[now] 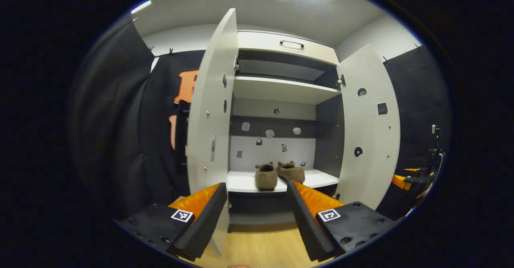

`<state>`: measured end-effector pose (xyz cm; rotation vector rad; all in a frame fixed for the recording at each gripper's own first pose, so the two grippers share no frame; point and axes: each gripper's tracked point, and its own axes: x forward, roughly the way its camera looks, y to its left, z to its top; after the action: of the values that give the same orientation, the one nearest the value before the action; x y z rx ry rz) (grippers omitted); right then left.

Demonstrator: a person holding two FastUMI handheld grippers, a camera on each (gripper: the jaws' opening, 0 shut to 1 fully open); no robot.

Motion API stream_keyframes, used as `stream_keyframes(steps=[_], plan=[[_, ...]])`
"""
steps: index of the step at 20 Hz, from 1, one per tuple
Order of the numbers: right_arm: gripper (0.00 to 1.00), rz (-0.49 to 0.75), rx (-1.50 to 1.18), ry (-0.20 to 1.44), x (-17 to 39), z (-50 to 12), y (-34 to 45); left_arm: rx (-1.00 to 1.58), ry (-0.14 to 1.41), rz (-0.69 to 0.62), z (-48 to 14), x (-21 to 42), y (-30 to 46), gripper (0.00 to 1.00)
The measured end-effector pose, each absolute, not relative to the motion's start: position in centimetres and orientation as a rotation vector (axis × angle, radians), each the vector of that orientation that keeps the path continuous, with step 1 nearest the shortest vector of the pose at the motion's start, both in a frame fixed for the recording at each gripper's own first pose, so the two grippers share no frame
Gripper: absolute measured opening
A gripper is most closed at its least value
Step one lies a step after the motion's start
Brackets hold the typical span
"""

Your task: Grab one shoe with the right hand and put it into the shoe cabinet, grab the other shoe with the left hand and put it into the shoe cabinet; then close the right door with the right hand and the left door with the left hand.

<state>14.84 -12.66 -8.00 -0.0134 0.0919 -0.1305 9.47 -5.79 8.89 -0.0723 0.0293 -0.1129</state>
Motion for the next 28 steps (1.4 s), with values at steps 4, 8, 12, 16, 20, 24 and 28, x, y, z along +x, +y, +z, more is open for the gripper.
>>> stream_keyframes(steps=[4,8,12,16,20,24,28], plan=[[0.93,-0.124,-0.026,0.092,17.0,-7.6,-12.8,-0.046,0.031,-0.068,8.8,8.0,-2.5,0.94],[0.93,-0.078,-0.019,0.088,18.5,-6.0,-11.9,-0.039,0.029,-0.008,8.9,7.8,1.1,0.96],[1.00,-0.054,0.000,0.094,18.5,-5.3,-11.0,-0.032,0.030,0.043,9.4,8.5,5.2,0.94],[0.89,-0.031,-0.010,0.103,18.2,-5.2,-9.6,-0.038,0.038,0.059,9.8,9.4,7.6,0.96],[0.88,0.013,-0.002,0.115,18.3,-5.3,-7.1,-0.031,0.008,0.084,11.1,9.8,9.6,0.96],[0.88,0.081,0.017,0.117,18.7,-5.5,-3.7,-0.022,0.018,0.061,11.1,10.0,9.6,0.96],[0.88,0.149,0.060,0.123,19.8,-5.9,-0.4,-0.021,0.024,0.036,10.9,10.3,9.6,0.99]])
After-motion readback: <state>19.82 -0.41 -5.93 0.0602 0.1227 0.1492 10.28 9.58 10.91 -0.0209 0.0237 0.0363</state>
